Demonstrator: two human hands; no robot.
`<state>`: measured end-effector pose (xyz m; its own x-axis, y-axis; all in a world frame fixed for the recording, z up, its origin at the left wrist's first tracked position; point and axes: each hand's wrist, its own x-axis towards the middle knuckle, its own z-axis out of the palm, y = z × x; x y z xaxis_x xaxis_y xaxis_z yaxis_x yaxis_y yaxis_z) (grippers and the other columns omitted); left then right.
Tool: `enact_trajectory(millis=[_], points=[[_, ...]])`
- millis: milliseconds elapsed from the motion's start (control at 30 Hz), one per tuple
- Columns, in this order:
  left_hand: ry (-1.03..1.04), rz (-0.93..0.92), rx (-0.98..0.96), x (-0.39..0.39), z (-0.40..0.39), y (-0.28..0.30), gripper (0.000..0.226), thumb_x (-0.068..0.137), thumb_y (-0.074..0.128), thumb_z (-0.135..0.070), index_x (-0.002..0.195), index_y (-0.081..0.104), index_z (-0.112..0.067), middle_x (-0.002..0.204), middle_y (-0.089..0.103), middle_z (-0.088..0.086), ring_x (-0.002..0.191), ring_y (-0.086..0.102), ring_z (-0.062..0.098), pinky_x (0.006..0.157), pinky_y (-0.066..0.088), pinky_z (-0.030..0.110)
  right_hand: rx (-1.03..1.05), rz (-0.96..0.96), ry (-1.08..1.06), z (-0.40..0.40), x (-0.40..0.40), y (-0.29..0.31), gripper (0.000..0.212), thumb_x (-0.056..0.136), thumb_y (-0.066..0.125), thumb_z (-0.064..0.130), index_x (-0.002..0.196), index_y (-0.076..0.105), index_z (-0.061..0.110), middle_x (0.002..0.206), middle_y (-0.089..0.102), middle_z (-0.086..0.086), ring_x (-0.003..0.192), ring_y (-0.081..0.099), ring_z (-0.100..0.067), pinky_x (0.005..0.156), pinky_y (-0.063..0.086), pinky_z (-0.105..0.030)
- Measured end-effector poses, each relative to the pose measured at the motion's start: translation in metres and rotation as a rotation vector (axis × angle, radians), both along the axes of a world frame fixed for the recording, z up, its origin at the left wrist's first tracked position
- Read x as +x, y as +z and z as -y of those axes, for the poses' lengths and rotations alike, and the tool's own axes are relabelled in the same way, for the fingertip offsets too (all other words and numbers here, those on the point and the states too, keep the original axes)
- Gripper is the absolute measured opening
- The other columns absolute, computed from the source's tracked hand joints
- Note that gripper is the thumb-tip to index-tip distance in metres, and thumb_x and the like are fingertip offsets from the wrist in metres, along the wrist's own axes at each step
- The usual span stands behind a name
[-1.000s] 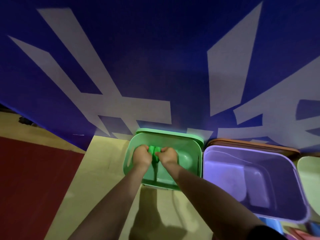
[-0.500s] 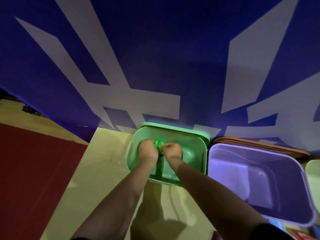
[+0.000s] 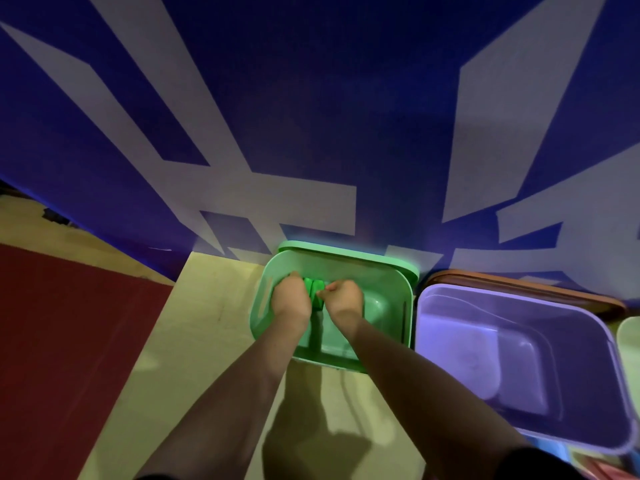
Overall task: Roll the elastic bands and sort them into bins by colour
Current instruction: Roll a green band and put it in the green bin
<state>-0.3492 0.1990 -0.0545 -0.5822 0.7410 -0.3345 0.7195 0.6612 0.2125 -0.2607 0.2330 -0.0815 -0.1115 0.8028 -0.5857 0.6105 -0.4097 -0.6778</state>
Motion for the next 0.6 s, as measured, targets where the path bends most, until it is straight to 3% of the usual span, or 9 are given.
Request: enact_trajectory(millis=[133, 233, 433, 600], points=[[0.003, -0.015, -0.005, 0.004, 0.002, 0.002, 0.019, 0.095, 0.040, 0.000, 0.107, 0.053, -0.004, 0.112, 0.065, 0.017, 0.105, 0.062, 0.034, 0.086, 0.048, 0.039, 0.056, 0.230, 0.109, 0.004, 0.001, -0.003, 0.031, 0.084, 0.069, 0.040, 0.077, 0.065, 0.011, 0.075, 0.062, -0.009, 0.069, 0.054, -0.025, 0.063, 0.038, -0.026], [0.006, 0.000, 0.001, 0.005, 0.004, 0.006, 0.018, 0.094, 0.040, 0.000, 0.108, 0.052, -0.004, 0.110, 0.065, 0.018, 0.103, 0.062, 0.036, 0.084, 0.048, 0.040, 0.064, 0.319, 0.151, 0.004, 0.004, -0.002, 0.039, 0.084, 0.064, 0.051, 0.082, 0.066, 0.012, 0.084, 0.067, -0.008, 0.080, 0.062, -0.027, 0.065, 0.039, -0.027], [0.060, 0.179, 0.048, -0.009, 0.007, 0.008, 0.021, 0.090, 0.048, 0.001, 0.100, 0.066, 0.001, 0.101, 0.068, 0.018, 0.094, 0.064, 0.034, 0.079, 0.052, 0.032, -0.028, 0.236, 0.176, 0.002, 0.001, 0.000, 0.043, 0.084, 0.061, 0.051, 0.083, 0.071, 0.009, 0.085, 0.073, -0.009, 0.083, 0.068, -0.028, 0.070, 0.049, -0.028], [0.115, 0.359, -0.026, -0.010, 0.009, 0.028, 0.011, 0.081, 0.067, 0.000, 0.091, 0.068, -0.003, 0.103, 0.070, 0.011, 0.098, 0.066, 0.028, 0.079, 0.050, 0.031, -0.038, 0.182, 0.254, 0.003, 0.002, -0.001, 0.041, 0.089, 0.056, 0.043, 0.085, 0.072, 0.005, 0.086, 0.072, -0.013, 0.084, 0.067, -0.030, 0.078, 0.053, -0.031]])
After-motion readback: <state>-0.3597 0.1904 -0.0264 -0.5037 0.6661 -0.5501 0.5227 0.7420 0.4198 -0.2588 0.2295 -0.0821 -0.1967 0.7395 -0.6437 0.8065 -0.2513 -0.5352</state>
